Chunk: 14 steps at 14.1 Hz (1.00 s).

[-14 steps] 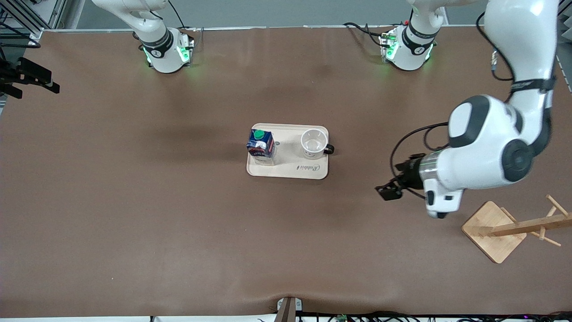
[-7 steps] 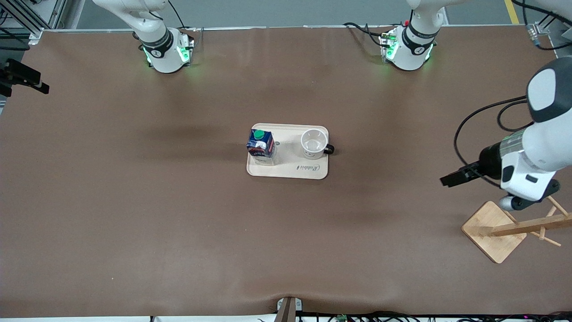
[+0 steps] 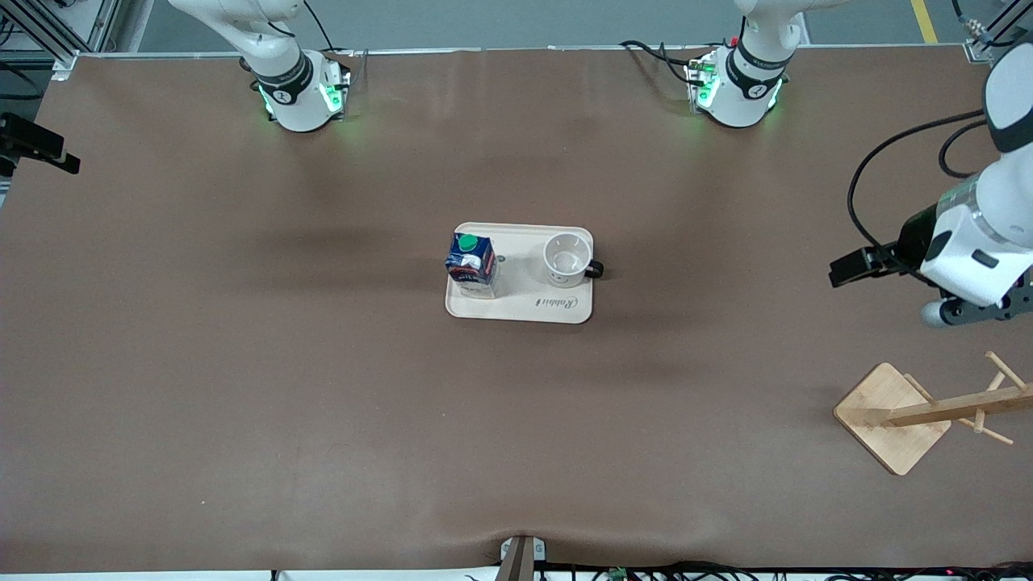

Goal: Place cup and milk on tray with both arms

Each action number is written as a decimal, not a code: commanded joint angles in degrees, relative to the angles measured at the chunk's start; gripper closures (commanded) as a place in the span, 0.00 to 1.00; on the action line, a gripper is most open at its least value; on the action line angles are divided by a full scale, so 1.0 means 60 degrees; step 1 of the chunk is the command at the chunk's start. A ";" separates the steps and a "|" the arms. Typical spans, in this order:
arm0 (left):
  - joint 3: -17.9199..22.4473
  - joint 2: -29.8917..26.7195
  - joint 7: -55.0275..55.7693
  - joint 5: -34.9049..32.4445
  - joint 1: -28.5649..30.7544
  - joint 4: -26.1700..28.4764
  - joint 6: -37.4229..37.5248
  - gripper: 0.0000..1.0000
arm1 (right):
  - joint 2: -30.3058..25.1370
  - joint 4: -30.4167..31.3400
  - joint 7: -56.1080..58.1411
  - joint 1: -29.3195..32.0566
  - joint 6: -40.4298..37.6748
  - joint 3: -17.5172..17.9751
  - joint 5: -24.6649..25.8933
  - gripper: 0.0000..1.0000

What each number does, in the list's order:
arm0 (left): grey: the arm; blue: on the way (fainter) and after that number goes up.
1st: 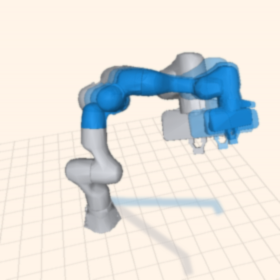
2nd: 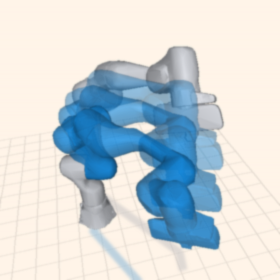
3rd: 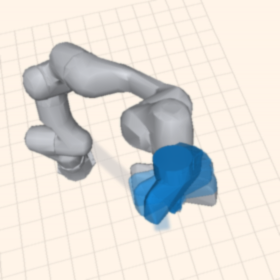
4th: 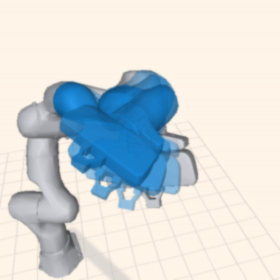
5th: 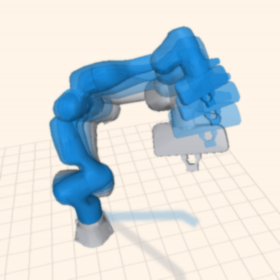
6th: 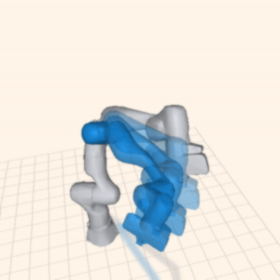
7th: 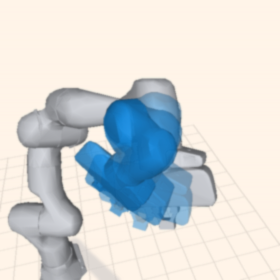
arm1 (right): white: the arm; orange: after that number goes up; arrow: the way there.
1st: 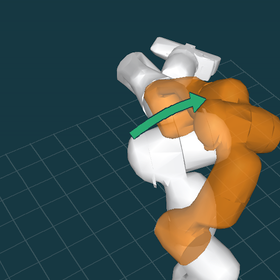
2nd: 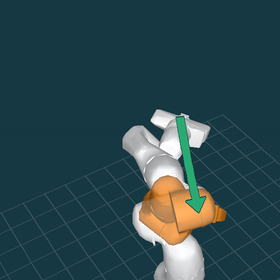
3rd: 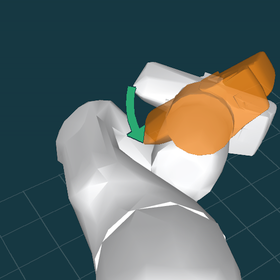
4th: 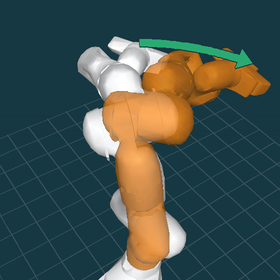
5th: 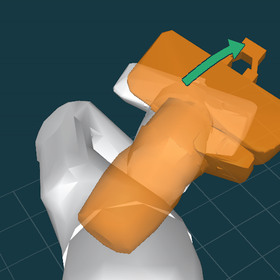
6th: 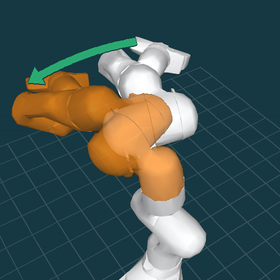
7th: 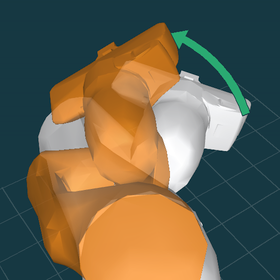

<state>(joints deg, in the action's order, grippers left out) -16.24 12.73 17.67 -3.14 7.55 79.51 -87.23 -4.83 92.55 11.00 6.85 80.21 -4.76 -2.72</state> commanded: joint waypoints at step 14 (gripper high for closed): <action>0.2590 -0.2811 -0.1568 0.0831 -0.1376 0.2700 -0.0213 0.00 | 0.0234 -0.0263 -0.0090 0.0045 0.0123 0.0149 -0.0015 0.00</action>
<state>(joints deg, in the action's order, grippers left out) -1.17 -3.02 9.03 1.19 -0.26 95.04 -88.41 -3.43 92.04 10.99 6.86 81.05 -4.41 -2.77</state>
